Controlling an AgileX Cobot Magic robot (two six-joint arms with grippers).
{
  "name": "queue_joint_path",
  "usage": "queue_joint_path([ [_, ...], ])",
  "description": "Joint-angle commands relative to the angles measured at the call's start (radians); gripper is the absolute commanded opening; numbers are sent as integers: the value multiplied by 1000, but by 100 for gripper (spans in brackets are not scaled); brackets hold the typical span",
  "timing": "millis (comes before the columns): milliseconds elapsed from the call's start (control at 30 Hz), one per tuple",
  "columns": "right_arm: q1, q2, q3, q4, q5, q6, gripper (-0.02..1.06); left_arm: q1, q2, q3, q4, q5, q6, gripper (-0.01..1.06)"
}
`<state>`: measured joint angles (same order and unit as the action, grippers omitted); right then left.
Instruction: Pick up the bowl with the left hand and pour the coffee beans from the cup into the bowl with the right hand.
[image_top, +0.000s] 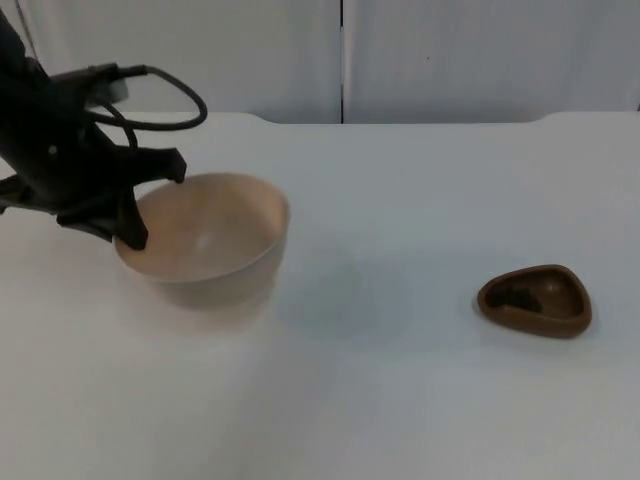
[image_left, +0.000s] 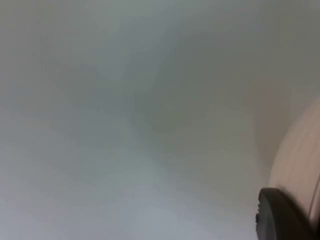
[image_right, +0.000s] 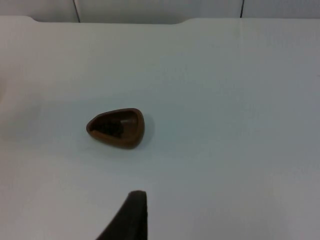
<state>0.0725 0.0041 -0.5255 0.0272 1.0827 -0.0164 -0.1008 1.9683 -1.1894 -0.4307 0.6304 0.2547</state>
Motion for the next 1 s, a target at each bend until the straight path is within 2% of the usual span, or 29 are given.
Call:
queue_joint_path([
  [0,-8,-4,10,-1,-4,1,105,-17,-66,-4,-23,30,-14,0],
  [367,-8,-4,10,1,-4,1,105,-101,-158,-8,44,80,-35,0],
  [500,-8,-4,10,1,-4,1,105,-171,-158,-31,107,132,-37,0],
  [667,-8,-4,10,1,-4,1,105,-240,-155,-33,110,128,-36,0],
  [967,-8,-4,10,1,-4,1,105,-306,-156,-33,110,123,-54,0],
])
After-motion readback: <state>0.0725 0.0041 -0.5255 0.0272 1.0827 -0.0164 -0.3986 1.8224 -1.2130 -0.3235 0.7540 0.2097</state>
